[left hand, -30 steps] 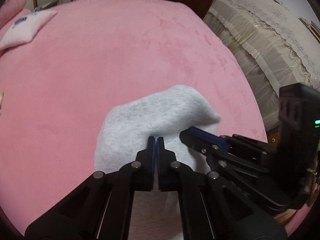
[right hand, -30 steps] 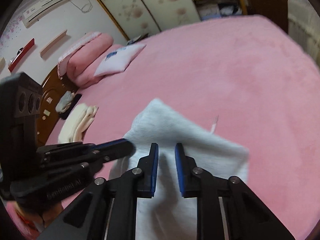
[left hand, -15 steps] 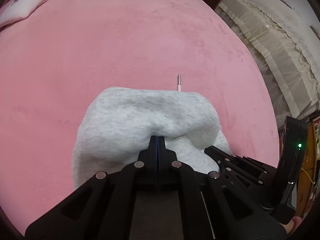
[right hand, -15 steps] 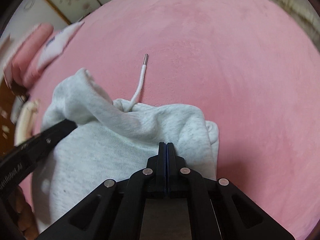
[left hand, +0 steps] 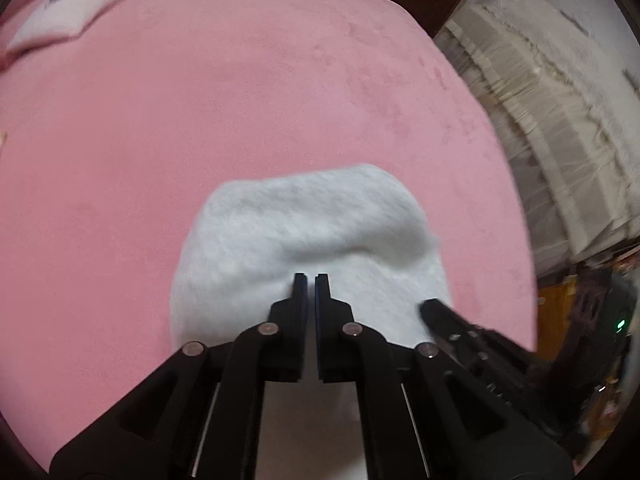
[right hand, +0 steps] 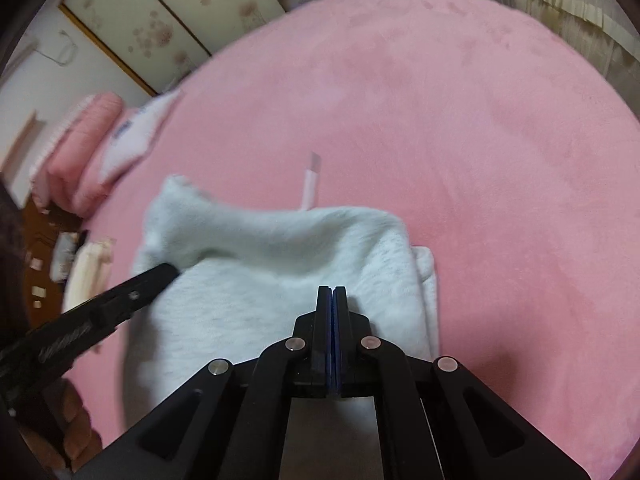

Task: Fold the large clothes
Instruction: 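Press the folded hoodie bundle flat with both closed tools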

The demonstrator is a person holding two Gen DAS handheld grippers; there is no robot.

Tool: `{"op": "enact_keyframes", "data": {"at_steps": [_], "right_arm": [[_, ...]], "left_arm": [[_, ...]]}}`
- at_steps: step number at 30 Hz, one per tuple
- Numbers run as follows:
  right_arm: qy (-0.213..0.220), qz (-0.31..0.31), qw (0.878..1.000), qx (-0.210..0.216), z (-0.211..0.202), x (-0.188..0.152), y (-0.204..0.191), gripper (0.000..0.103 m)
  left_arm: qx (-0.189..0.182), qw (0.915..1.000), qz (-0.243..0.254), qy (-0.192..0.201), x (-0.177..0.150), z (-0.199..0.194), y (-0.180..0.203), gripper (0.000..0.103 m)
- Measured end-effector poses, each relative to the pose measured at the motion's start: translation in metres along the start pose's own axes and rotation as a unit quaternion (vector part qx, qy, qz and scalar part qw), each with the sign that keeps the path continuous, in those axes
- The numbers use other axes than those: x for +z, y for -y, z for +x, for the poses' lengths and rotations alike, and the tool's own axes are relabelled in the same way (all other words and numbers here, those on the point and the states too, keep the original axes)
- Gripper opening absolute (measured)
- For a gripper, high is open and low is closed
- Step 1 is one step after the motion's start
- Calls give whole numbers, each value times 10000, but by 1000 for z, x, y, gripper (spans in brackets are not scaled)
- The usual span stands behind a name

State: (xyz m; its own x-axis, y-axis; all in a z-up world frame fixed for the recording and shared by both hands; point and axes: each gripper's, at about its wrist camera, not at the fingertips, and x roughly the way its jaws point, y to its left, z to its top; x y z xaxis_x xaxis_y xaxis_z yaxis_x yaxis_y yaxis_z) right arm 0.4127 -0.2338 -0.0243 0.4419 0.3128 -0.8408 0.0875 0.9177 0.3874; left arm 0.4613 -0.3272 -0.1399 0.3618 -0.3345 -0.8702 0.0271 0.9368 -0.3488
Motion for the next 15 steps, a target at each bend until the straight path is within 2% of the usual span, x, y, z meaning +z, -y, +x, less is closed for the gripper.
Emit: {"op": "enact_keyframes", "data": {"at_steps": [2, 5, 7, 9, 10, 11, 14, 15], "right_arm": [[-3, -107, 9992, 372, -19, -5, -13, 0], [-259, -205, 9938, 1060, -35, -20, -35, 0], [-453, -329, 9883, 1416, -36, -32, -49, 0], [-805, -608, 9842, 1457, -31, -48, -63, 0], [-976, -737, 9829, 1377, -26, -57, -66, 0], [-990, -772, 9830, 1344, -23, -61, -65, 0], [-1198, -558, 9841, 1190, -13, -72, -51, 0], [-1202, -535, 9850, 1117, -2, -66, -44, 0]], "left_arm": [[-200, 9996, -99, -181, -10, -15, -1, 0], [-295, 9983, -138, -492, -33, -21, -4, 0], [-349, 9977, -190, -556, -48, -26, -7, 0], [-323, 9972, -234, -627, -60, -26, -10, 0], [-195, 9972, -254, -683, -65, -20, -11, 0], [-176, 9971, -257, -698, -72, -16, -13, 0], [-473, 9951, -464, -740, -87, -3, -18, 1], [-553, 9941, -556, -754, -86, 6, -20, 1]]}}
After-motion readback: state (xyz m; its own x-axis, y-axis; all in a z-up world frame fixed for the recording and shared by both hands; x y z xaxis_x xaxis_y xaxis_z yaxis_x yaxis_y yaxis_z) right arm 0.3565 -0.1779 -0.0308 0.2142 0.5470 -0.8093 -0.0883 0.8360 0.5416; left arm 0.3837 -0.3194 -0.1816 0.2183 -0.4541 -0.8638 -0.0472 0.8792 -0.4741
